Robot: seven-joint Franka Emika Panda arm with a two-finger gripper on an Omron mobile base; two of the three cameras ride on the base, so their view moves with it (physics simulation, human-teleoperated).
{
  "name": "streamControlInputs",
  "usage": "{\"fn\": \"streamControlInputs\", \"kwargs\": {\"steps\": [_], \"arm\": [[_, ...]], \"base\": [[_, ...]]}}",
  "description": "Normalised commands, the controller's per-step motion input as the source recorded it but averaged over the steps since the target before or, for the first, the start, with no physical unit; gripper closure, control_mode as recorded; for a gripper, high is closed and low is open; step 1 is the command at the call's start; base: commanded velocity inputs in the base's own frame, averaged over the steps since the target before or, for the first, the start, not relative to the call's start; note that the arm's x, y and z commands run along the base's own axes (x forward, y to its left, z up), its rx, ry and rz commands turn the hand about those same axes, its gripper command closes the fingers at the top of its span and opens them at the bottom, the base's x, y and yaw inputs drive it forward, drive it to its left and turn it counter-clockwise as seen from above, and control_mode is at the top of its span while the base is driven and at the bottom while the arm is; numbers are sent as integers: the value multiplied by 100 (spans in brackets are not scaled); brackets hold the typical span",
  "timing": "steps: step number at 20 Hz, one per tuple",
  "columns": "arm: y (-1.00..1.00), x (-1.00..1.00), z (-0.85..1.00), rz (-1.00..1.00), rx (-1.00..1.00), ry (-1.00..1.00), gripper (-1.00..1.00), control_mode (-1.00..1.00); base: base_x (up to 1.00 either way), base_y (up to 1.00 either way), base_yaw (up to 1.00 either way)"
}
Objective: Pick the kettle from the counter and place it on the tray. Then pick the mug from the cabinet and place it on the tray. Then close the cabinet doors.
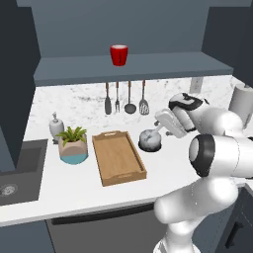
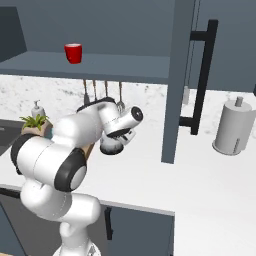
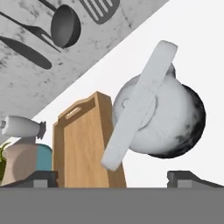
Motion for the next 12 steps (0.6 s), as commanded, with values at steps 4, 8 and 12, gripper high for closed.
{"fn": "streamControlInputs", "kwargs": {"steps": [4,8,12], "arm": [[0,35,-24,0,2,0,-100,-100],[0,25,-22,0,1,0,-100,-100],[0,10,-14,0,0,1,100,-100]], "base": [[0,0,0],[0,0,0],[0,0,0]]}}
